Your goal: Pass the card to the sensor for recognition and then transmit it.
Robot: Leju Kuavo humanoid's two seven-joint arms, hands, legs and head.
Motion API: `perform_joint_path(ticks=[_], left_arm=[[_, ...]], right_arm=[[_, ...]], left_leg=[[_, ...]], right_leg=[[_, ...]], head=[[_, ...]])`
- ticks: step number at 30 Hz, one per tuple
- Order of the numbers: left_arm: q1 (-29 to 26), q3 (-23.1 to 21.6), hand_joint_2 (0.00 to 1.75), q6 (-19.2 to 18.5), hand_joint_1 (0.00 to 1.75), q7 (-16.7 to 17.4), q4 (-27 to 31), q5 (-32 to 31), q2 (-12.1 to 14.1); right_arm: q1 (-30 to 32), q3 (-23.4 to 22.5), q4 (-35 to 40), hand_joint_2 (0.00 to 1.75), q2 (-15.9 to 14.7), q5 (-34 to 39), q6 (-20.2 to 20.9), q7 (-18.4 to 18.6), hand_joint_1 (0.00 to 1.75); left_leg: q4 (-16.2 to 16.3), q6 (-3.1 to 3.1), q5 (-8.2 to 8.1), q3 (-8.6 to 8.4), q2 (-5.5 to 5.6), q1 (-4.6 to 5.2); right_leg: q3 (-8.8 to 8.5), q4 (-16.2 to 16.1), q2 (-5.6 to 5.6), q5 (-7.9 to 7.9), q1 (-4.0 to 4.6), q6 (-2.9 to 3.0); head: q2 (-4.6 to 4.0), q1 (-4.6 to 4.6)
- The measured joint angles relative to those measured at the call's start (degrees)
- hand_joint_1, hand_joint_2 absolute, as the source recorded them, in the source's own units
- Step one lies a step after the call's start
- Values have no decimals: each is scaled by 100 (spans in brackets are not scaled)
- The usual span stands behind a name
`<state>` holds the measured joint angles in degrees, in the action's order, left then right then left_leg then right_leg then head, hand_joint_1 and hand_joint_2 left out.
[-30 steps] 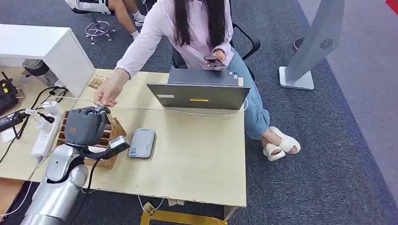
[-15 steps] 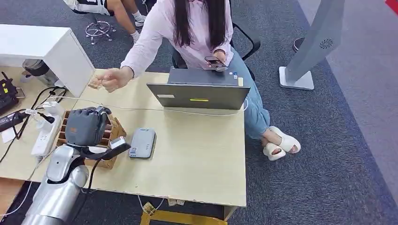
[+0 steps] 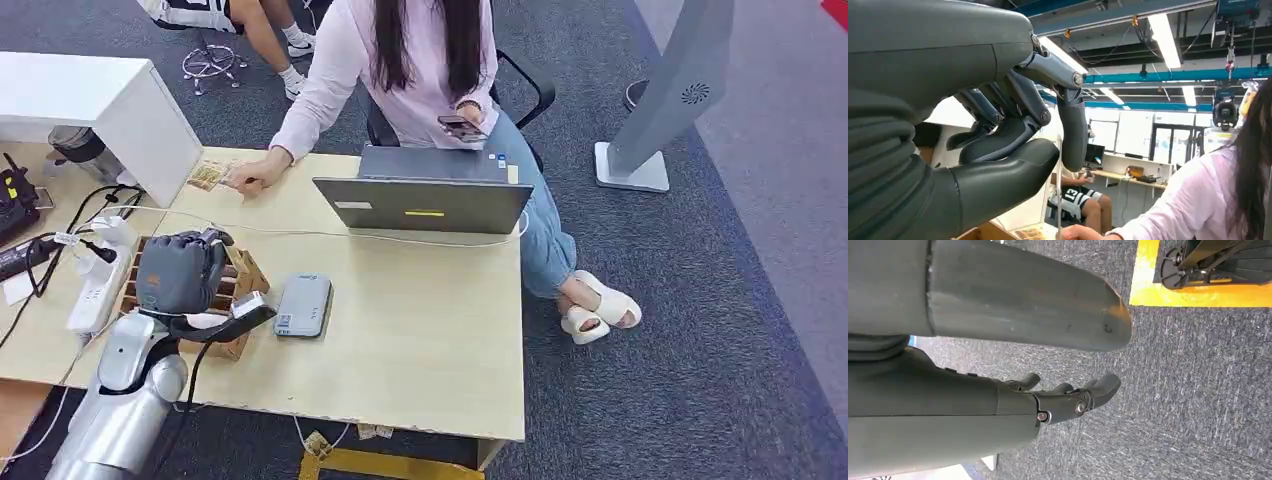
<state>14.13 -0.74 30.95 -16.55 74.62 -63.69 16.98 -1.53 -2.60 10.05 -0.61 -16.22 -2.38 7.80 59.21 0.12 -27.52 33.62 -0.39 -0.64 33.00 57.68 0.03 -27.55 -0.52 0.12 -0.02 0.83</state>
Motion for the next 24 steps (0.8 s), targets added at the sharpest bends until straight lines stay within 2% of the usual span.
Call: perform_joint_path(ticks=[13,24], left_arm=[[14,-7,175,-103,175,83,-297,-350,-15],[233,-157,175,-212,175,142,-518,-527,-133]], right_arm=[[-1,-4,0,0,0,-4,61,-24,0],[-2,-7,0,0,4,-15,61,11,0]], left_leg=[[0,0,0,-1,-1,0],[1,0,0,-2,-2,0]], right_leg=[[3,0,1,0,0,0],[4,0,2,0,0,0]], head=[[0,0],[0,-2]])
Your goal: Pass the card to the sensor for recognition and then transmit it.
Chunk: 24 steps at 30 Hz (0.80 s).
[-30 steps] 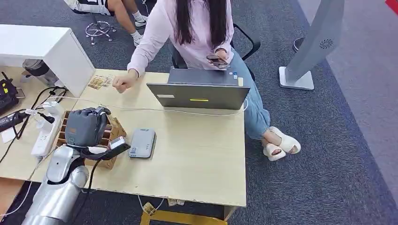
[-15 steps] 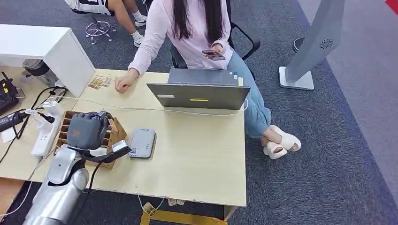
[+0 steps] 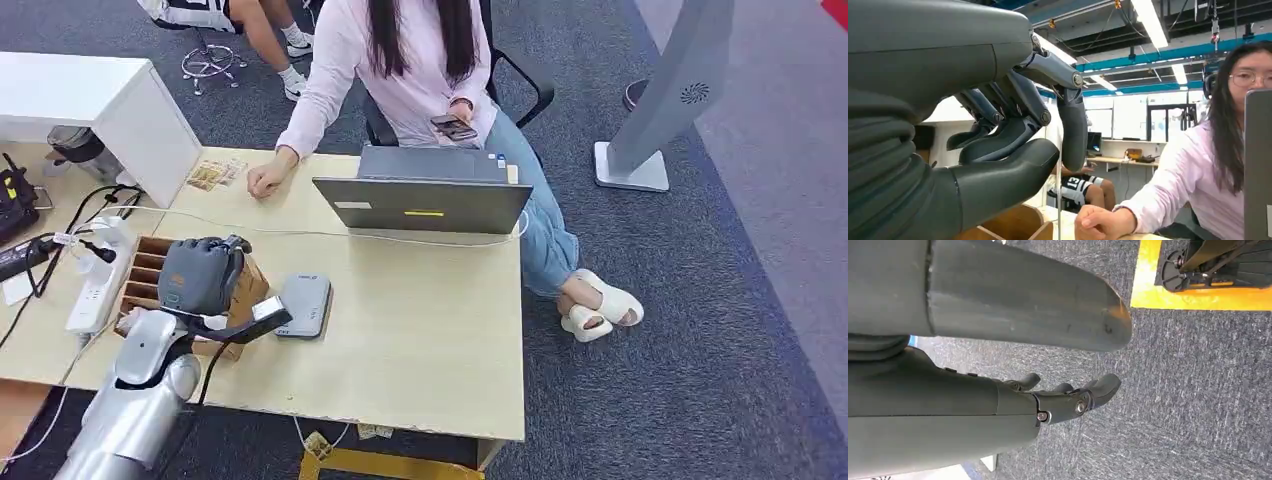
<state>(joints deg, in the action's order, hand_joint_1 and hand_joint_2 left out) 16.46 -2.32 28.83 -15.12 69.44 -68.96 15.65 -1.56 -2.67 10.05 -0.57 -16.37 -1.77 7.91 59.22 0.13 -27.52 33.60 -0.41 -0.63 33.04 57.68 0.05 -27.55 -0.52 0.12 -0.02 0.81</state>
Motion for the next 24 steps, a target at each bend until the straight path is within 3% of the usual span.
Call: perform_joint_path(ticks=[15,24], left_arm=[[494,-601,175,-319,175,468,-648,-548,-181],[699,-861,175,-507,175,546,-1128,-658,-240]], right_arm=[[-2,-7,0,0,83,-55,31,-52,0],[-3,-13,0,0,109,-68,42,-57,0]], left_leg=[[0,0,0,0,0,0],[0,0,0,1,1,0]], right_leg=[[-1,0,-1,1,0,0],[-1,0,-1,0,0,0]], head=[[0,2],[0,0]])
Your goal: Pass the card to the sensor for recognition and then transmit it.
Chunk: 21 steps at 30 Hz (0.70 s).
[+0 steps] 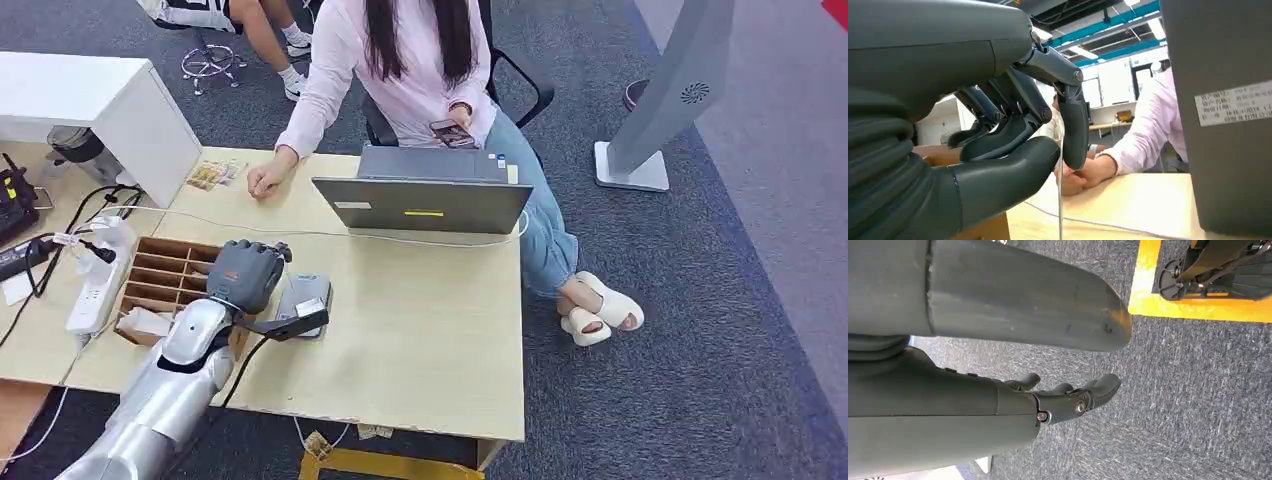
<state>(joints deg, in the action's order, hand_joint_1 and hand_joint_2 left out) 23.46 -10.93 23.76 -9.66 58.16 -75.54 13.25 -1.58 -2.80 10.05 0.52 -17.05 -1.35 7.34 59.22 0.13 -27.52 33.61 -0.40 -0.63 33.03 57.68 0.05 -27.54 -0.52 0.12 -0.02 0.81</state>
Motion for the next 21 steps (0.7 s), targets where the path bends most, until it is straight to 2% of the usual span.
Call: perform_joint_path(ticks=[7,21], left_arm=[[121,-140,175,-404,175,133,-271,-50,-26],[244,-319,175,-673,175,140,-596,-42,-26]], right_arm=[[0,-35,0,0,26,-39,-2,-31,0],[1,-37,0,0,44,-107,-17,2,0]], left_leg=[[0,0,0,0,0,0],[0,0,0,0,0,0]], right_leg=[[-1,0,0,0,0,0],[0,0,0,0,0,0]], head=[[0,0],[0,2]])
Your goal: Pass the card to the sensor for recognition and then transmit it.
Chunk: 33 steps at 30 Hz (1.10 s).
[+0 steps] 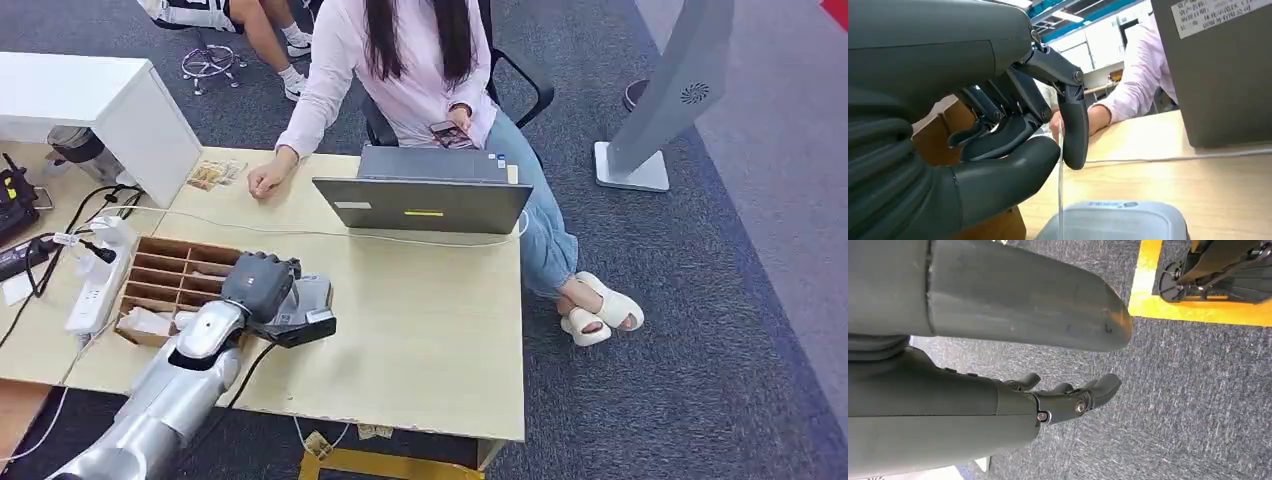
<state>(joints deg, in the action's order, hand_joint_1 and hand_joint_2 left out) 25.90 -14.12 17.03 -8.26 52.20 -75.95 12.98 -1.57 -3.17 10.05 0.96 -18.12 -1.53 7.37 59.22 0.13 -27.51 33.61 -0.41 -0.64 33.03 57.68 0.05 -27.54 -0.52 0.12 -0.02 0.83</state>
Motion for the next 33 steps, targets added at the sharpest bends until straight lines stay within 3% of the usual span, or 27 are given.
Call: perform_joint_path(ticks=[13,22,28,33], left_arm=[[3,-4,175,-29,175,0,-26,114,4],[92,0,175,452,175,-146,219,647,33],[509,79,175,649,175,-142,526,811,112],[1183,201,175,684,175,-9,529,548,201]], right_arm=[[-1,-7,0,0,20,-11,0,0,0],[-2,-15,0,0,24,-57,-22,-18,0],[-4,-50,0,0,24,-120,-31,-37,0],[-9,-52,0,0,24,-195,-50,-37,0]], left_leg=[[0,0,0,0,0,0],[0,0,1,0,2,0],[1,1,4,-1,3,0],[1,-1,7,0,4,-2]], right_leg=[[0,0,0,0,0,0],[-1,0,-2,0,0,0],[-3,3,-4,1,0,0],[-3,5,-5,3,2,2]], head=[[0,0],[0,-2],[0,-2],[0,-2]])
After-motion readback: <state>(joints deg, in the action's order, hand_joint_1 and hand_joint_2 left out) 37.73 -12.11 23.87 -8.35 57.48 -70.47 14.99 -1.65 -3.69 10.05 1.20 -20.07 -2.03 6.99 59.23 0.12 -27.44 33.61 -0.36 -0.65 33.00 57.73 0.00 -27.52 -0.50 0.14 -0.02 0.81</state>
